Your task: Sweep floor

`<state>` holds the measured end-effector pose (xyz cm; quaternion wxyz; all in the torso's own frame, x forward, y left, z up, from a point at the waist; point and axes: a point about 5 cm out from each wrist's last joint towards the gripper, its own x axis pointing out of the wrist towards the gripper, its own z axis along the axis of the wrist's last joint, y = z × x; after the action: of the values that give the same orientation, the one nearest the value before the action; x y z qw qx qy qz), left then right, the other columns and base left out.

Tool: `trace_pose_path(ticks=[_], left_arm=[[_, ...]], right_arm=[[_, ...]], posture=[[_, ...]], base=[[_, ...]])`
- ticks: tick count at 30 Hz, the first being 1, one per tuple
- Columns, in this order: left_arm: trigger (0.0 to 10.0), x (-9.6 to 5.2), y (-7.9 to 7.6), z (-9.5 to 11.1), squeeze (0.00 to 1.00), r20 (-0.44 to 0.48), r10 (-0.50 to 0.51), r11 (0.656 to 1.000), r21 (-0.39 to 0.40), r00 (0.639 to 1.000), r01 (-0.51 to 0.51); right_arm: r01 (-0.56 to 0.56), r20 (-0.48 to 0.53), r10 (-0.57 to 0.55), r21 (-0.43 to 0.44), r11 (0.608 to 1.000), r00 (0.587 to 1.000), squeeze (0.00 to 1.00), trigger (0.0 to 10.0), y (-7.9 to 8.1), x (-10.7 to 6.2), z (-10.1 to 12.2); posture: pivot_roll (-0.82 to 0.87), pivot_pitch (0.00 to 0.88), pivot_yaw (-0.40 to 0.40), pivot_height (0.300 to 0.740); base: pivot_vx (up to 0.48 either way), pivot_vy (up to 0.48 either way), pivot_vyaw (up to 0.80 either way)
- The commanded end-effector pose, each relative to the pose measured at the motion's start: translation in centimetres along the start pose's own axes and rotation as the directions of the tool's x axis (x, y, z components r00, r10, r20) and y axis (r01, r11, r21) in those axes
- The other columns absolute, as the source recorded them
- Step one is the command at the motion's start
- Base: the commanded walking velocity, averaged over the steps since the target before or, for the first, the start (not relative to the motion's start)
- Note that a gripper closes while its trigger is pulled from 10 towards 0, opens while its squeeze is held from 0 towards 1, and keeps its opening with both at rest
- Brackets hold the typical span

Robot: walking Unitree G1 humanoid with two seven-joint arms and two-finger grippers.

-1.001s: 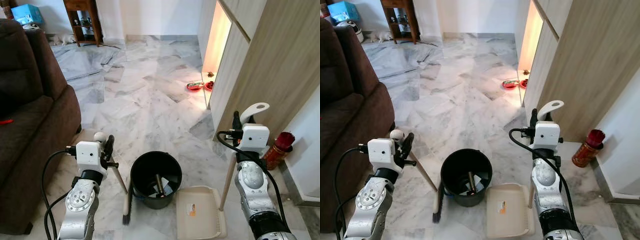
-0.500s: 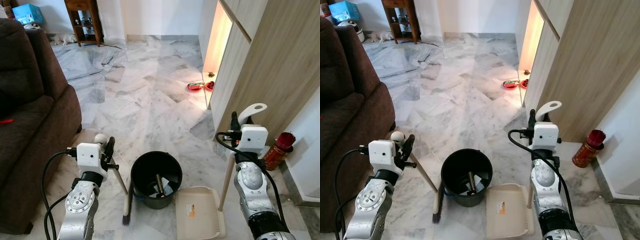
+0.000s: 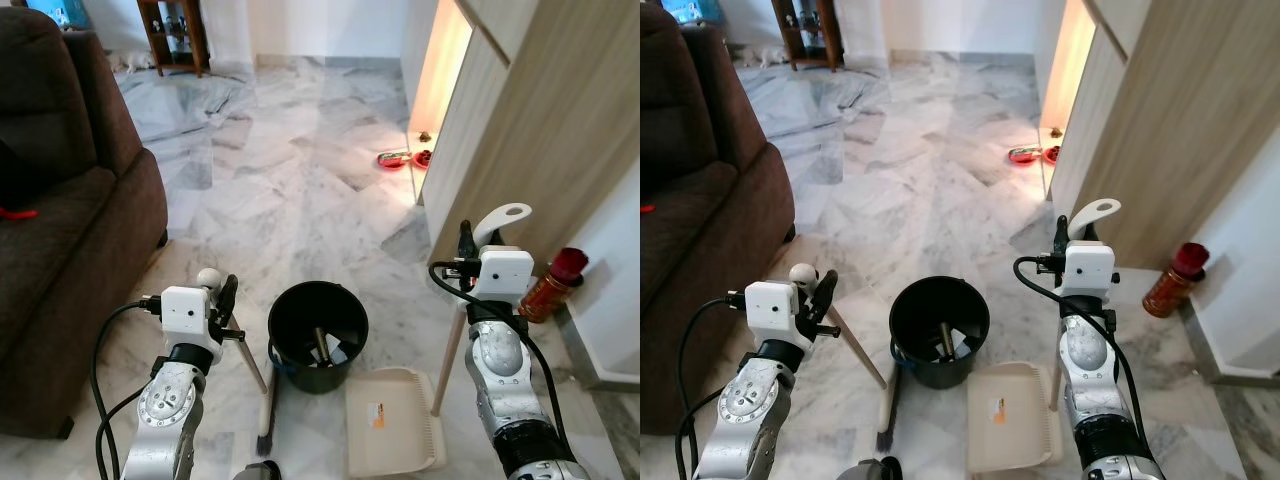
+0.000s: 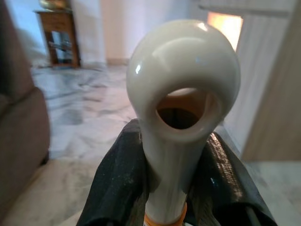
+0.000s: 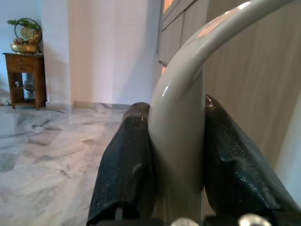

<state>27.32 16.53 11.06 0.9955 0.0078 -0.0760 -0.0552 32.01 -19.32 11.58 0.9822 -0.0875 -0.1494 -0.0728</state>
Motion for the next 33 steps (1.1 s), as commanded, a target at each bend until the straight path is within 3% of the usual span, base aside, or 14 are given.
trace_pose_path(ticks=[1, 23, 33], left_arm=[[10.0, -0.13, 0.27, 0.45, 0.0, 0.022, 0.011, 1.0, -0.001, 1.0, -0.011], [10.0, 0.13, 0.18, 0.1, 0.0, 0.006, 0.007, 1.0, 0.002, 1.0, -0.007], [10.0, 0.66, -0.09, -0.02, 0.0, 0.001, -0.002, 1.0, -0.002, 1.0, 0.002]], right_arm=[[-0.009, 0.046, 0.008, 0.009, 1.0, 0.999, 0.0, 10.0, 0.27, 0.65, 0.9], [-0.01, 0.02, 0.01, 0.019, 1.0, 1.0, 0.0, 10.0, 0.3, 0.64, 0.62], [-0.02, 0.008, 0.02, 0.006, 1.0, 1.0, 0.0, 10.0, 0.31, 0.62, 0.47]], posture=[[0.12, 0.077, 0.018, 0.74], [0.12, 0.075, 0.012, 0.74], [0.11, 0.064, 0.012, 0.74]], base=[[-0.296, 0.0, 0.0], [-0.243, 0.0, 0.0], [0.0, 0.0, -0.76]])
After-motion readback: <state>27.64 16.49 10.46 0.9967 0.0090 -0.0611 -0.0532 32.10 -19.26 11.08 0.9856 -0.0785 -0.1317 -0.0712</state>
